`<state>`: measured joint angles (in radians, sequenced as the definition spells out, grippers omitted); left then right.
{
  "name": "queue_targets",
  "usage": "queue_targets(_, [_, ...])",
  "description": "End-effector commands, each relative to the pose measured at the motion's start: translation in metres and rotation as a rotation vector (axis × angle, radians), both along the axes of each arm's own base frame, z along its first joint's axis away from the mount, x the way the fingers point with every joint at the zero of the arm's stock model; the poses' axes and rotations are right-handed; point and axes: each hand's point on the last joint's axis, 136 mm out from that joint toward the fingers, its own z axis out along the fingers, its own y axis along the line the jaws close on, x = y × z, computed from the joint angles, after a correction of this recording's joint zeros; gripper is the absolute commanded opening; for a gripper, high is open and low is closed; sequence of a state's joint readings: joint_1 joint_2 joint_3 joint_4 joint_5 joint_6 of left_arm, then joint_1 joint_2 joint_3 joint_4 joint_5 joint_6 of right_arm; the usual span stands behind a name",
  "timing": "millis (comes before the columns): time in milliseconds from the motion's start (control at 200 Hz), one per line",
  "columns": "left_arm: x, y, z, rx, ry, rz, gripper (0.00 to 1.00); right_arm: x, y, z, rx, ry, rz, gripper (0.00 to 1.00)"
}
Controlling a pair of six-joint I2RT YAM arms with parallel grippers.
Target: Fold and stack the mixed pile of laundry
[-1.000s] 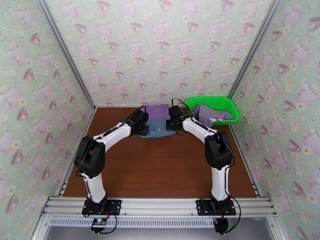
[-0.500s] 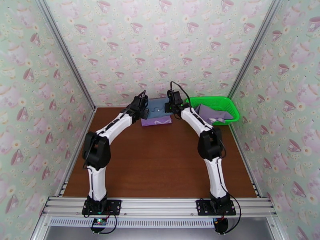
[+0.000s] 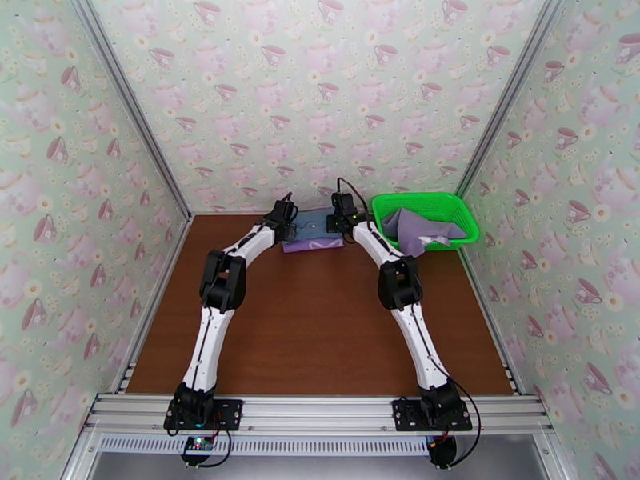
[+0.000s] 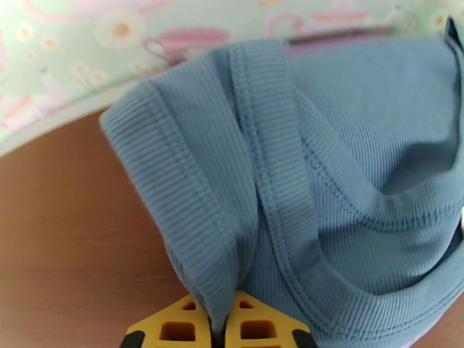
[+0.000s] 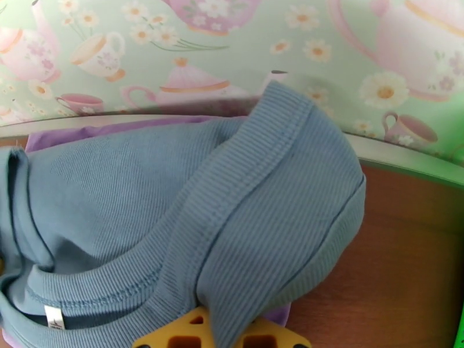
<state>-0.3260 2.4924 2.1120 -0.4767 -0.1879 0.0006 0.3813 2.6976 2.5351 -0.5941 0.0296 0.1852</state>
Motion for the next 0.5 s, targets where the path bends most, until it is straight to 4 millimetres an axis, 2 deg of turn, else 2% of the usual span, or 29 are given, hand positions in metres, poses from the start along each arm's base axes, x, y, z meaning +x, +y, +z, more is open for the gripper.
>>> queue_targets(0, [0.004, 0.003, 0.006, -0.026, 0.009, 0.003, 0.13, 0.005, -0.007, 0.005, 0.018, -0.004, -0.027, 0.31])
queue_targets(20, [0.005, 0.003, 0.006, -0.027, 0.009, 0.003, 0.24, 0.005, -0.007, 0.007, 0.017, -0.007, -0.029, 0.34])
queue_targets(85, [0.007, 0.004, 0.012, -0.026, 0.004, 0.002, 0.31, 0.007, -0.01, 0.018, 0.02, -0.028, -0.038, 0.41])
queue_targets(100, [0.007, 0.005, 0.015, -0.025, 0.001, 0.003, 0.48, 0.008, -0.01, 0.022, 0.02, -0.033, -0.04, 0.43])
queue_targets(130, [0.008, 0.006, 0.019, -0.022, -0.002, 0.004, 0.66, 0.009, -0.013, 0.031, 0.022, -0.047, -0.045, 0.45])
queue_targets(155, [0.009, 0.007, 0.024, -0.019, -0.009, 0.007, 0.73, 0.009, -0.015, 0.04, 0.024, -0.06, -0.048, 0.46])
queue_targets(205, [0.011, 0.01, 0.035, -0.002, -0.02, 0.007, 0.82, 0.01, -0.021, 0.06, 0.028, -0.084, -0.056, 0.48])
queue_targets(255, [0.012, 0.013, 0.05, 0.015, -0.037, 0.009, 0.98, 0.009, -0.028, 0.082, 0.031, -0.109, -0.062, 0.49])
queue_targets(381, [0.014, 0.016, 0.101, 0.009, -0.102, -0.004, 1.0, -0.007, -0.044, 0.145, 0.022, -0.174, -0.058, 0.52])
queue_targets(496, [0.002, 0.012, 0.169, -0.049, -0.2, -0.039, 1.0, -0.038, -0.061, 0.208, -0.022, -0.248, -0.052, 0.58])
